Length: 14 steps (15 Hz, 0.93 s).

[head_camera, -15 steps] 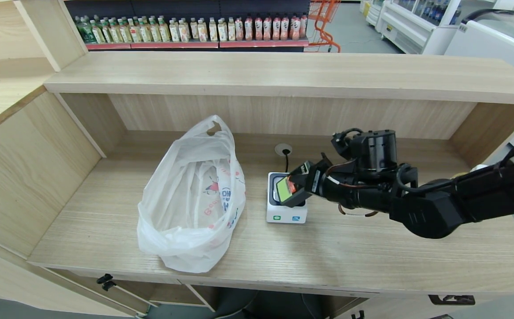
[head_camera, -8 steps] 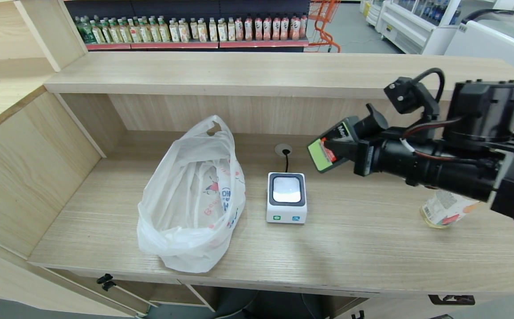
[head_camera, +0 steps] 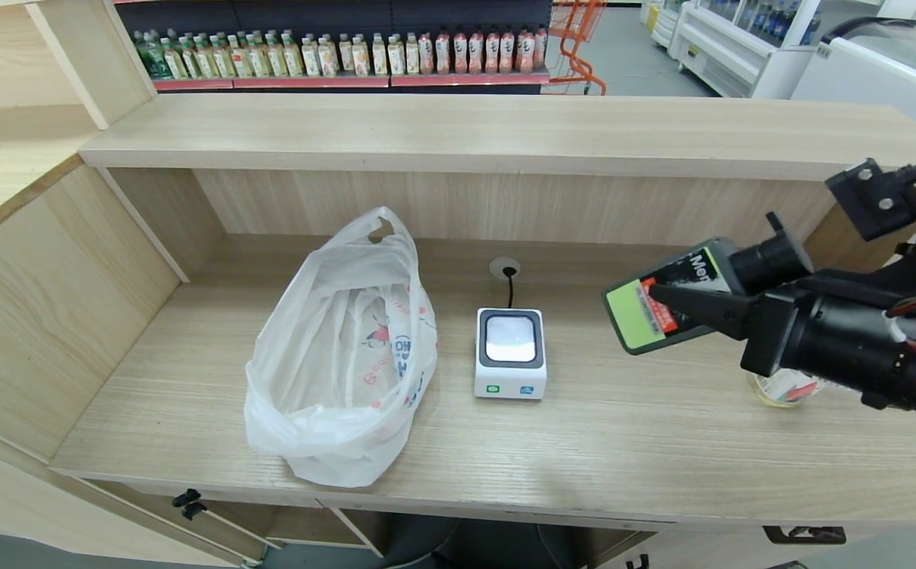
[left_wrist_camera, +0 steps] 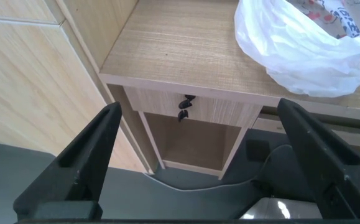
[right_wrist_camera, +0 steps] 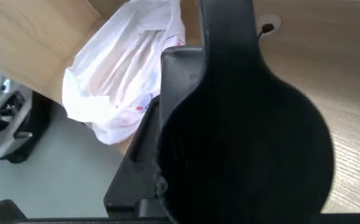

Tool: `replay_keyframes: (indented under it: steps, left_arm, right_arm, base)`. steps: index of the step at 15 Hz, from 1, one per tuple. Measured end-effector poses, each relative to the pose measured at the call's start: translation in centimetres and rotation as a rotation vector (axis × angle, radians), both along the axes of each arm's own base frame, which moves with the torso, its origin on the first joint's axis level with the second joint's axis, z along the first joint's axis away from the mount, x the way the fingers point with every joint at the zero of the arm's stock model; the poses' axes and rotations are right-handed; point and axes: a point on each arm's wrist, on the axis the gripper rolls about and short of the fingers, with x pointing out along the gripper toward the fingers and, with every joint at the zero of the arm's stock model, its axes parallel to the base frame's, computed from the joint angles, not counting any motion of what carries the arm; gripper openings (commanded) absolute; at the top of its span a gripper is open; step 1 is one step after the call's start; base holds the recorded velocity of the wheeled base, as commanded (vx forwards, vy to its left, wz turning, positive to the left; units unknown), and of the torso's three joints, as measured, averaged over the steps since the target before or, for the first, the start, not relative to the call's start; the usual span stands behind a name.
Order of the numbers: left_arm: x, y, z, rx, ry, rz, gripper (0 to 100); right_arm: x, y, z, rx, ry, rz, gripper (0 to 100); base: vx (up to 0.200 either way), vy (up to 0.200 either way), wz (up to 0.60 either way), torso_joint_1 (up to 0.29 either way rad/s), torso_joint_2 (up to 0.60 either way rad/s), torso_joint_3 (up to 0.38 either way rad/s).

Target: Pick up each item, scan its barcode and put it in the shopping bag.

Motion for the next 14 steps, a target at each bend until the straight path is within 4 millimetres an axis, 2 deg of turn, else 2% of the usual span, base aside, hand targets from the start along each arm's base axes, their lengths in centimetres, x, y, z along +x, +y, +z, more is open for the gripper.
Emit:
replay_keyframes:
  steps: [2, 4, 6, 14]
  left_arm:
    - [0.0, 0.0, 0.0, -0.009, -0.002, 0.001, 100]
    - [0.0, 0.0, 0.0, -0.01, -0.002, -0.001, 100]
    - [0.0, 0.0, 0.0, -0.009, -0.002, 0.0, 100]
    - [0.0, 0.0, 0.0, -0.002, -0.002, -0.001, 100]
  right_arm:
    - [-0.3, -0.1, 0.8, 0.065, 0.013, -0.003, 0]
    - [-0.5, 0.2, 1.2, 0.156, 0.106, 0.008, 0]
    - [-0.8, 0.3, 1.5, 0.166, 0.116, 0.015, 0]
    - [-1.3, -0.3, -0.1, 0.201, 0.205, -0.017, 0]
  base:
    - [0.0, 0.2, 0.0, 0.012, 0.01, 0.0]
    - [0.0, 0.2, 0.0, 0.005, 0.0, 0.005]
    - [0.0, 0.2, 0.0, -0.005, 0.0, 0.002]
    - [0.0, 0.0, 0.0, 0.0, 0.0, 0.0]
